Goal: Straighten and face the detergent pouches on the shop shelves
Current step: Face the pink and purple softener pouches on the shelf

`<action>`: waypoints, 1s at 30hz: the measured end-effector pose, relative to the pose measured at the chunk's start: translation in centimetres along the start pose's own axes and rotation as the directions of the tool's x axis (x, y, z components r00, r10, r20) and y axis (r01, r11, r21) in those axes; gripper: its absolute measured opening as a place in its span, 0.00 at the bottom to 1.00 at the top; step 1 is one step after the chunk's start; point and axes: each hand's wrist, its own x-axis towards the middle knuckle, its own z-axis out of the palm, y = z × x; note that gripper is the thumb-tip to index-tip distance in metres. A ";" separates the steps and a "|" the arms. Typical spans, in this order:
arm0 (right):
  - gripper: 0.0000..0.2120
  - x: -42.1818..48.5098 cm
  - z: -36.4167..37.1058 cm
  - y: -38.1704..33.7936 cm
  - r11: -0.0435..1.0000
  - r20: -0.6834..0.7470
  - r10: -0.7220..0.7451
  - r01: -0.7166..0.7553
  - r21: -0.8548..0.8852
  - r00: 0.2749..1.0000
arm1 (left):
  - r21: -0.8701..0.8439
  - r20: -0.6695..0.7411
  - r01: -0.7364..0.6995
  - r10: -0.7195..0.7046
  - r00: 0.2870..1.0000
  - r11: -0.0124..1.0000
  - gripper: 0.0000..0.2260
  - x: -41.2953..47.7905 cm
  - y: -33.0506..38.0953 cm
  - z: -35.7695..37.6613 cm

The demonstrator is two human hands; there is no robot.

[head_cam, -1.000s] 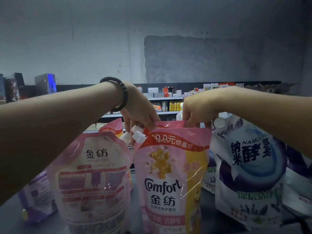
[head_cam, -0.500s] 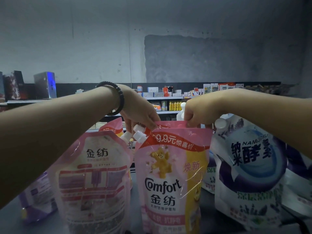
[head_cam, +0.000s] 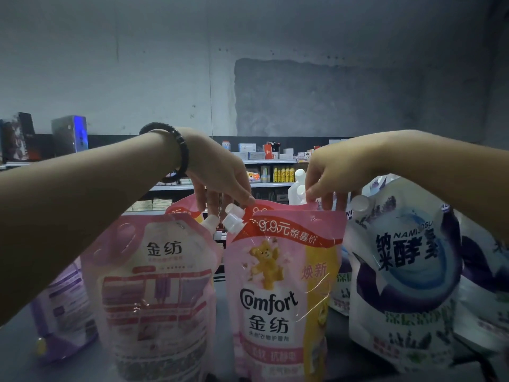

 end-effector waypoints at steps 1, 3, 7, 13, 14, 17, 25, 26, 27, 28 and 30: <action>0.11 -0.1 0.0 0.0 1.000 -0.025 -0.001 0.001 0.010 1.000 | 0.003 -0.024 -0.030 0.030 0.999 1.000 0.07 -0.3 0.2 -0.1; 0.10 -0.3 -0.1 -0.2 1.000 -0.099 -0.008 0.009 0.012 0.995 | 0.027 -0.062 -0.084 0.085 0.994 0.996 0.09 -0.6 0.4 -0.4; 0.12 -1.0 -0.2 -0.7 0.997 -0.226 -0.054 0.063 0.036 0.973 | 0.089 -0.040 -0.211 0.215 0.976 0.974 0.15 -2.5 1.7 -1.1; 0.12 -1.8 0.4 -2.3 0.975 -0.369 -0.068 0.140 0.171 0.927 | 0.094 -0.095 -0.261 0.270 0.958 0.961 0.15 -3.8 1.7 -1.0; 0.12 -2.0 0.5 -2.6 0.971 -0.385 -0.061 0.144 0.191 0.921 | 0.097 -0.110 -0.268 0.278 0.954 0.958 0.15 -4.2 1.6 -0.9; 0.13 -2.7 0.7 -3.5 0.955 -0.397 -0.037 0.149 0.256 0.917 | 0.051 -0.149 -0.279 0.284 0.947 0.959 0.14 -5.0 1.1 -0.7; 0.12 -5.2 2.2 -6.8 0.851 -0.395 0.010 0.199 0.485 0.919 | -0.227 -0.298 -0.359 0.286 0.911 0.906 0.11 -8.6 -1.0 0.2; 0.12 -5.4 2.5 -7.2 0.831 -0.392 0.014 0.207 0.516 0.920 | -0.259 -0.300 -0.366 0.286 0.910 0.894 0.11 -9.1 -1.4 0.4; 0.12 -5.7 2.8 -7.5 0.812 -0.387 0.021 0.210 0.545 0.922 | -0.289 -0.297 -0.366 0.280 0.913 0.885 0.10 -9.6 -1.7 0.6; 0.12 -6.0 3.0 -7.8 0.794 -0.381 0.029 0.211 0.571 0.924 | -0.310 -0.293 -0.361 0.273 0.916 0.880 0.10 -10.1 -2.1 0.8; 0.12 -6.7 3.5 -8.4 0.762 -0.374 0.039 0.215 0.611 0.927 | -0.348 -0.292 -0.361 0.265 0.919 0.865 0.10 -10.9 -2.9 1.1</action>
